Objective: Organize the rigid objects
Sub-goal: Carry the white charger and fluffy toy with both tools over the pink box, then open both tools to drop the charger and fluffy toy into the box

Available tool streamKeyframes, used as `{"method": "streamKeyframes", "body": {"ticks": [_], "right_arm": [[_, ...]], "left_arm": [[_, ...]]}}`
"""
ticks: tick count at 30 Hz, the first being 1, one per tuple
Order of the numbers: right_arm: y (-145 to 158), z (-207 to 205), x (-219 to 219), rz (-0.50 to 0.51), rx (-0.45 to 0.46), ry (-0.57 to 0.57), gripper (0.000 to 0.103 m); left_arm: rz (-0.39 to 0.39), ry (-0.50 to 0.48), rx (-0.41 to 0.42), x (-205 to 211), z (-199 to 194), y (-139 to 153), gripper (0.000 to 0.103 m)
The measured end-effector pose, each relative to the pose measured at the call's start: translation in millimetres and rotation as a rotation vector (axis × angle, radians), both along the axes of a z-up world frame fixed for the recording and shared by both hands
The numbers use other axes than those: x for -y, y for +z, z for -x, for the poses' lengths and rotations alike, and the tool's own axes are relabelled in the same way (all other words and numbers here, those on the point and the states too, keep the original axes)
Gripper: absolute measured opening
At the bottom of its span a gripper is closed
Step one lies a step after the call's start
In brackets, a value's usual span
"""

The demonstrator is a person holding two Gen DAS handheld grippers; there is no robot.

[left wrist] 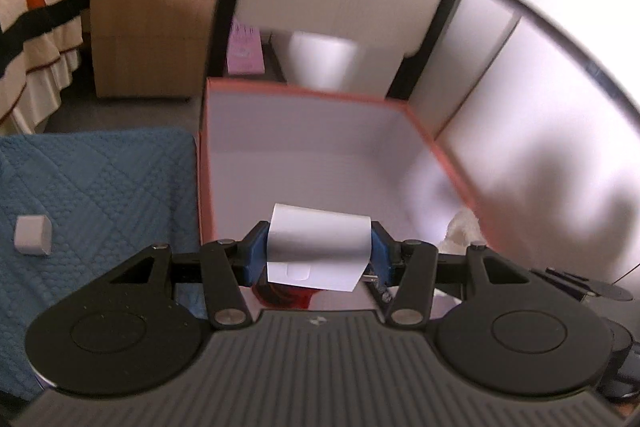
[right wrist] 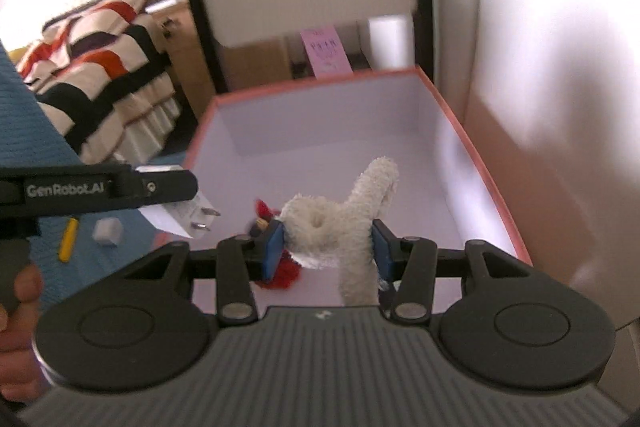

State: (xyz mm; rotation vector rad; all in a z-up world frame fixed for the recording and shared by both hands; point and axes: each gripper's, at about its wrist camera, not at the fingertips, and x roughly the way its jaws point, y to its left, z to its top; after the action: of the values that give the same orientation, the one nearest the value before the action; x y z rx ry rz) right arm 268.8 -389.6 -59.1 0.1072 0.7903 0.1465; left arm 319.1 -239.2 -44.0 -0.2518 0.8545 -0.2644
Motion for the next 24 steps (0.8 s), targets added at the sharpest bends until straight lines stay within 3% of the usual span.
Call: {"method": "streamKeyframes", "body": {"ticks": [6,9,18,21,24], "right_arm": [[-26.8,-13.0,14.5,-0.042,-0.077,-0.028,0.050],[-33.3,-17.9,14.6,-0.028,-0.090,-0.031,0.050],[-43.6,-24.7,20.1,-0.063,-0.116,-0.042,0.049],[-38.2,-22.7,17.6,-0.017,-0.099,-0.047,0.051],[-30.4,-20.6,15.9,-0.020,-0.087,-0.041,0.051]], "left_arm": [[-0.027,-0.032,-0.053,17.9,-11.5,-25.2,0.058],[0.001,-0.021,-0.073,20.2,-16.6,-34.3,0.058],[-0.034,-0.016,-0.115,18.5,-22.4,-43.4,0.059],[-0.054,-0.031,-0.079,17.8,-15.0,-33.3,0.068],[-0.055,-0.029,-0.040,16.1,-6.6,-22.5,0.069]]}}
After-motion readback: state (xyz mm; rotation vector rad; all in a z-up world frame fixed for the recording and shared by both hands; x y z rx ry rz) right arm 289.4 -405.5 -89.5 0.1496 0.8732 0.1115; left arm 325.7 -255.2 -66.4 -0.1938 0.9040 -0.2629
